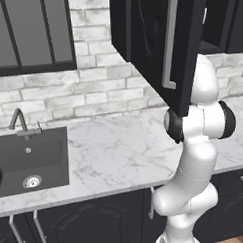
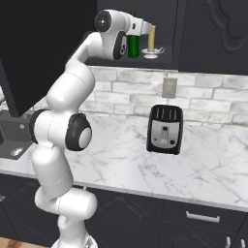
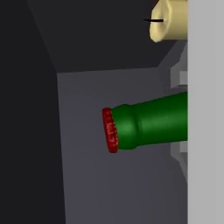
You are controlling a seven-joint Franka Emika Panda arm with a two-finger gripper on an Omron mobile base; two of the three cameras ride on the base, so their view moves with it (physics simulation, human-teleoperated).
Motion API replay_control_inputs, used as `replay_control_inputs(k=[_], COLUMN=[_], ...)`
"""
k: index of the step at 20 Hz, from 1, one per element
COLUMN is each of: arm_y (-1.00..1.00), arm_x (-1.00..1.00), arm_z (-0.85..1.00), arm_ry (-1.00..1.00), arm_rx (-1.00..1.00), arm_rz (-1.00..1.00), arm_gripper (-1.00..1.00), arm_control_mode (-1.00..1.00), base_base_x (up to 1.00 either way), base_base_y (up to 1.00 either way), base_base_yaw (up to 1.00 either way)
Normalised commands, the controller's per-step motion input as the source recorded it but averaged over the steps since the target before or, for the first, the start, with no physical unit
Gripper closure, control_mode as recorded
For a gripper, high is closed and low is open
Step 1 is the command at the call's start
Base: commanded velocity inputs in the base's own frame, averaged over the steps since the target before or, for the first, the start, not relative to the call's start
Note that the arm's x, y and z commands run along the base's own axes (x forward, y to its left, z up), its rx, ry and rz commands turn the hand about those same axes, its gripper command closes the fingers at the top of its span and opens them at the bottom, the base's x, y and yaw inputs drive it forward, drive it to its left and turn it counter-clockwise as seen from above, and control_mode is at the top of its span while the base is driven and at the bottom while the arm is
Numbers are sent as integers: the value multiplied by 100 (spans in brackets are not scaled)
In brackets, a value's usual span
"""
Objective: Get the candle and the beer from the cabinet and move them to the dining counter.
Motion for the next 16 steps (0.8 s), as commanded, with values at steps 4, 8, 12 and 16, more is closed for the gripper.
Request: replay_control_inputs(k=[4, 8, 12, 16], arm_y=[-23, -10, -4, 0], arm_x=[-44, -58, -94, -100], arm_z=[0, 0, -5, -7], arm_ry=[-2, -6, -11, -13], arm_rx=[0, 0, 0, 0], arm_rz=[0, 0, 0, 0], arm_gripper=[100, 100, 100, 100], arm_control_mode=[-100, -100, -100, -100], base_base_x=[0, 0, 0, 0], base_base_y=[0, 0, 0, 0], base_base_yaw=[0, 0, 0, 0])
